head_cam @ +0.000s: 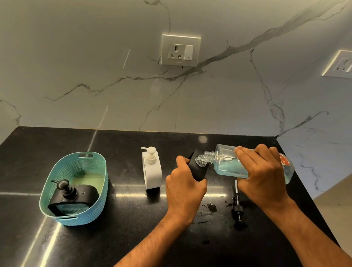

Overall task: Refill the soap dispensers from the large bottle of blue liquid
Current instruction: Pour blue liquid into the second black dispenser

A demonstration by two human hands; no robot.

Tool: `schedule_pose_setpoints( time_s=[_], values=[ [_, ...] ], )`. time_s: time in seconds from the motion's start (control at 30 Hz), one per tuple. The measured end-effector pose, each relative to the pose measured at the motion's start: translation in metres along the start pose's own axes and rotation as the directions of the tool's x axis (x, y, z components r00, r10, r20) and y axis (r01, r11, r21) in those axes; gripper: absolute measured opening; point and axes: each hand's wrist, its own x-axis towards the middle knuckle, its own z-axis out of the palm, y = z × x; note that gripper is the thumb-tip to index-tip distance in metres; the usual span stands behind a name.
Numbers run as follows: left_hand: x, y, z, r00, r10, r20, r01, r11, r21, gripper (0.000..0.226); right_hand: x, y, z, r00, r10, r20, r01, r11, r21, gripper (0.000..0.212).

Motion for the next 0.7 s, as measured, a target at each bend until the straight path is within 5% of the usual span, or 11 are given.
schedule_pose_setpoints(
  time_s=[0.7],
  values=[
    [0.0009,-0.0026,0.0017,1.0,0.007,0.0,-0.007,1.0,0.008,0.053,0.0002,0.001,0.0011,1.0,-0.012,-0.01,0.012,1.0,0.002,0.073]
  ],
)
